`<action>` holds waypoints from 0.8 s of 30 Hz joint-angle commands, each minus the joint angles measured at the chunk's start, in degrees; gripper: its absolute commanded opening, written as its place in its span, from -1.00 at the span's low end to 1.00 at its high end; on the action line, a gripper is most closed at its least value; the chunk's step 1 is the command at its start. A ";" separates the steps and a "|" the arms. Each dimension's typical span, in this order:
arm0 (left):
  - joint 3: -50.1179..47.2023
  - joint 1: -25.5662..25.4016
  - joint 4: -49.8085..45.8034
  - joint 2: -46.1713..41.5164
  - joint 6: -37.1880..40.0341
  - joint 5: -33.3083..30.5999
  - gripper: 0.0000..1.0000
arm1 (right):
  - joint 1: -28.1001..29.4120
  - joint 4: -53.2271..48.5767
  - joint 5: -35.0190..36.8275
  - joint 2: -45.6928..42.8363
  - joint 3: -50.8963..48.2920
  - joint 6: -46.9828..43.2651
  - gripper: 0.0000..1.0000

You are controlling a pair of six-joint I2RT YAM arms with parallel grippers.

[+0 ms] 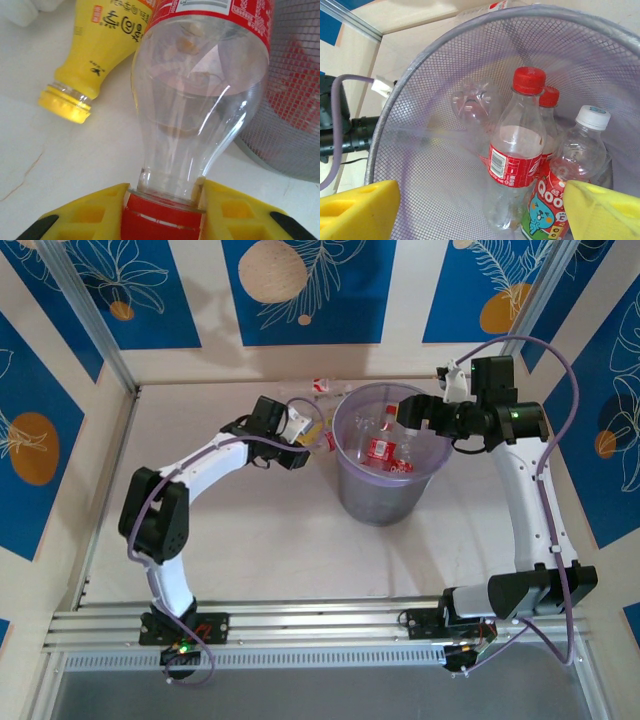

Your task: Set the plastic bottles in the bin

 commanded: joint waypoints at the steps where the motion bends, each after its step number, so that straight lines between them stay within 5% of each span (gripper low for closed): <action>1: -2.89 1.01 2.17 -5.70 -1.35 -3.74 -0.55 | -0.28 0.33 -0.66 -1.73 2.26 -0.81 0.69; 14: -18.31 8.50 12.97 -21.24 -22.75 -9.41 -0.99 | 4.62 4.52 -0.06 -0.51 4.75 2.40 0.69; 24: -33.55 8.91 29.36 -36.75 -35.30 0.42 -1.00 | 18.54 13.14 3.39 4.11 9.68 6.48 0.68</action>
